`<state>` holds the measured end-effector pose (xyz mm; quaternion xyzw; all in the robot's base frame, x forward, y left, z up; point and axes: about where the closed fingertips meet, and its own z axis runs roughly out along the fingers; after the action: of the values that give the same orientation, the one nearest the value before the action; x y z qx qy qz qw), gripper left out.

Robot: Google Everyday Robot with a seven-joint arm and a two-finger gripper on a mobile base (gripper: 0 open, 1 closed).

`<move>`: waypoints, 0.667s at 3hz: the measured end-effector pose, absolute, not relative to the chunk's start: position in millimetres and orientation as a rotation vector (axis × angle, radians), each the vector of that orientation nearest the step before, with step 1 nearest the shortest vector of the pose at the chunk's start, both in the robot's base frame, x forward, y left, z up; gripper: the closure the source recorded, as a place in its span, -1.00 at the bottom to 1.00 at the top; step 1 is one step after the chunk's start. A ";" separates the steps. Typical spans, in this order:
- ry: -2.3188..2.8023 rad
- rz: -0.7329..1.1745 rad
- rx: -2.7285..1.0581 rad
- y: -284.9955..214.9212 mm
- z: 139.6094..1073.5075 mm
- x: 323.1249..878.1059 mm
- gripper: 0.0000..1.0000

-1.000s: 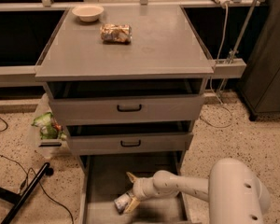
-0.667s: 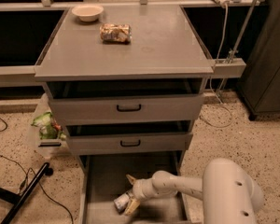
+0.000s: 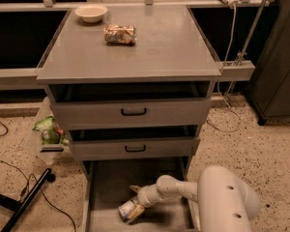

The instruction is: Pick blue plastic bottle from bottom drawer and place on counter

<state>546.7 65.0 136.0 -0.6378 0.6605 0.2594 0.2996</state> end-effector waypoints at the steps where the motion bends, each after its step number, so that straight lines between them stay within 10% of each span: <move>1: 1.753 0.689 -1.693 64.9 136.0 548.0 -0.16; 2: 1.753 0.689 -1.693 64.9 136.0 548.0 0.31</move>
Offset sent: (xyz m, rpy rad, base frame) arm 0.0013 -0.0002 0.0001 0.0006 -0.0005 -0.0003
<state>548.0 64.9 136.0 -0.6376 0.6604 0.2594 0.3000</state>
